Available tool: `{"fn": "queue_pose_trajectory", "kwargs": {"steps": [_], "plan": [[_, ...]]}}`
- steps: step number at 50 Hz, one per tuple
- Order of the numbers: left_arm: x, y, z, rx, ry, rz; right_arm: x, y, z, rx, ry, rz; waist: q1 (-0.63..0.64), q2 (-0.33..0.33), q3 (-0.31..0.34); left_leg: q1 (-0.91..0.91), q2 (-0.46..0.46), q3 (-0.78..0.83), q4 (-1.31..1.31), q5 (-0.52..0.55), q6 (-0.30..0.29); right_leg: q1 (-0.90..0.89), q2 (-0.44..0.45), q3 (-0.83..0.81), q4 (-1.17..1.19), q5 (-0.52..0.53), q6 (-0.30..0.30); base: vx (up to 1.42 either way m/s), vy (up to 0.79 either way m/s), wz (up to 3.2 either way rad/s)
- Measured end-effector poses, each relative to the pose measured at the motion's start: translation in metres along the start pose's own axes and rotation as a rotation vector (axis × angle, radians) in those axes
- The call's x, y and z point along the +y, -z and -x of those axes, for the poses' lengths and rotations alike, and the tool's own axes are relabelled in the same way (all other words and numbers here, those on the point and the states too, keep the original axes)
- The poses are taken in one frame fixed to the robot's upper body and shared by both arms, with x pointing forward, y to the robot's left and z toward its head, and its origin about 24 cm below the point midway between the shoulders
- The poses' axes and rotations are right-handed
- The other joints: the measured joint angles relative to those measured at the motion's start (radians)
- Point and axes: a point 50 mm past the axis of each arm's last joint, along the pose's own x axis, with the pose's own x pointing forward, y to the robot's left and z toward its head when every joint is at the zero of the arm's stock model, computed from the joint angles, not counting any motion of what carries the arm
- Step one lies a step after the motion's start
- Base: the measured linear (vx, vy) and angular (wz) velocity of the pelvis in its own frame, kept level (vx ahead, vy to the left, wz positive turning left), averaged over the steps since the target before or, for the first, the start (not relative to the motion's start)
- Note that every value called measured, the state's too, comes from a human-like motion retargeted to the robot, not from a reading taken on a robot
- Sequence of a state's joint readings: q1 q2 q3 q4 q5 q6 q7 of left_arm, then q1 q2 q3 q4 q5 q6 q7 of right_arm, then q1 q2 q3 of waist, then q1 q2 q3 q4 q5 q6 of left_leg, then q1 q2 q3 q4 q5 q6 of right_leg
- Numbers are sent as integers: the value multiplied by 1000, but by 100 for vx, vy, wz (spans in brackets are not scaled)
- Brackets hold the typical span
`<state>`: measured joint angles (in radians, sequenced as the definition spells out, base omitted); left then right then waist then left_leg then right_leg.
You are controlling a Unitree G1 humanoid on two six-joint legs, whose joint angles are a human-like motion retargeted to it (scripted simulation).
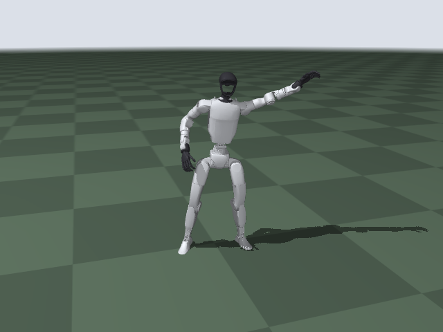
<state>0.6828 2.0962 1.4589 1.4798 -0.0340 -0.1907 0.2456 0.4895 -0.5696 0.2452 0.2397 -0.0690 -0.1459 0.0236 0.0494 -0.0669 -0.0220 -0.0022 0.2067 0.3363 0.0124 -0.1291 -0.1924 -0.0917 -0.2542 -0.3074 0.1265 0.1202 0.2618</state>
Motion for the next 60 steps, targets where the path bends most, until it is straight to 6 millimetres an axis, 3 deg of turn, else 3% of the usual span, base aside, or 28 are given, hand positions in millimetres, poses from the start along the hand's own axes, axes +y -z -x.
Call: {"fn": "queue_pose_trajectory", "kwargs": {"steps": [3, 5, 10, 14, 21, 22, 23, 24, 25, 27, 28, 30, 33, 37, 41, 46, 50, 55, 60], "plan": [[-11, 33, 9, 158, -28, 193, 23, -3, -13, 21, -12, -137, -22, -87, 56, 7, -39, -66, -13, 0, 14, -3, -53, 6, 84, 41, 0, -2, 38, 118], [-30, 36, 16, 267, -48, 374, 39, -5, -19, 46, -5, -246, -6, -143, 96, 10, -44, -108, -25, 8, 19, -19, -63, 25, 146, 71, -20, -3, 26, 110], [-37, 63, 29, 547, -121, 690, 77, -38, -39, 5, -60, -406, -2, -282, 196, 6, -18, -207, -46, 27, 27, -53, -23, 117, 239, 172, -73, -2, 15, 99], [-36, 87, 39, 679, -127, 791, 96, -68, -48, -74, -114, -442, -7, -370, 243, 0, 13, -278, -63, 43, 23, -47, 36, 220, 234, 263, -62, 2, 8, 87], [-12, 157, 71, 947, -186, 808, 108, -111, -56, -227, -178, -367, -4, -412, 268, 8, 130, -348, -83, 50, -22, 26, 183, 368, 118, 388, 0, 4, -4, 43], [4, 186, 87, 1003, -242, 772, 114, -111, -54, -232, -208, -331, -28, -409, 242, 14, 146, -349, -83, 46, -30, 34, 202, 382, 112, 391, 0, 7, -17, 7], [25, 241, 134, 1114, -329, 694, 124, -106, -49, -225, -264, -257, -98, -398, 180, 19, 154, -346, -85, 43, -35, 39, 211, 398, 108, 391, 0, 7, -14, 11], [-15, 308, 250, 1292, -375, 511, 93, -65, -43, -118, -165, -205, -58, -286, 145, 5, 140, -353, -89, 46, -33, 26, 203, 405, 115, 384, 0, 6, -10, 24], [-201, 236, 394, 1419, 37, 565, 39, -15, -25, 24, 8, -139, 37, -124, 125, -18, 116, -364, -94, 52, -26, 5, 185, 408, 127, 373, 0, 3, -8, 21], [-218, 217, 422, 1473, 58, 537, 15, -2, -14, 57, 100, -149, 122, -67, 146, -8, 132, -356, -93, 45, -32, 23, 203, 429, 106, 371, 0, 1, -8, -1], [-216, 218, 423, 1482, 39, 523, 14, 0, -12, 63, 114, -151, 139, -55, 146, -5, 139, -354, -93, 42, -34, 31, 208, 433, 96, 366, 0, -1, -7, -8], [-214, 220, 417, 1480, -2, 512, 11, 3, -8, 70, 134, -153, 164, -38, 144, -3, 140, -349, -93, 38, -35, 42, 205, 428, 85, 344, 0, -1, -3, -3], [-216, 217, 385, 1429, -70, 557, 10, 5, -5, 74, 148, -150, 188, -27, 133, -15, 119, -337, -96, 39, -34, 34, 166, 362, 90, 273, 0, -5, -3, -11], [-215, 207, 320, 1305, -147, 690, 14, 10, -1, 90, 126, -128, 219, -7, 84, -36, 77, -297, -100, 44, -39, 21, 90, 211, 63, 161, 0, -8, -3, -39], [-195, 189, 235, 1153, -227, 830, 11, 14, 3, 103, 94, -91, 215, -12, 40, -39, -31, -251, -100, 48, -43, 27, -38, 39, 48, 39, 0, -3, 1, -36], [-130, 152, 122, 868, -306, 909, -8, 12, 5, 84, 92, -51, 157, 21, 14, -8, -134, -191, -91, 58, -69, 82, -157, -177, 38, -109, -20, 0, -8, -42], [-64, 105, 54, 527, -297, 867, -27, 7, 7, 53, 96, 12, 78, 101, -8, -20, -155, -156, -39, 63, -69, 113, -175, -215, -21, -136, 0, -4, -22, -51], [3, 43, 13, 111, -240, 699, -60, 1, 13, 17, 115, 160, -19, 270, -25, -43, -75, -117, 19, 102, -69, 90, -91, -136, -71, -130, 0, -5, -42, -74], [56, -24, 3, -288, -221, 168, -98, -22, 19, -61, 120, 331, -120, 415, 13, -14, -3, -77, 63, 169, -61, 77, -24, -33, -81, -147, 0, 3, -42, -110]]}}
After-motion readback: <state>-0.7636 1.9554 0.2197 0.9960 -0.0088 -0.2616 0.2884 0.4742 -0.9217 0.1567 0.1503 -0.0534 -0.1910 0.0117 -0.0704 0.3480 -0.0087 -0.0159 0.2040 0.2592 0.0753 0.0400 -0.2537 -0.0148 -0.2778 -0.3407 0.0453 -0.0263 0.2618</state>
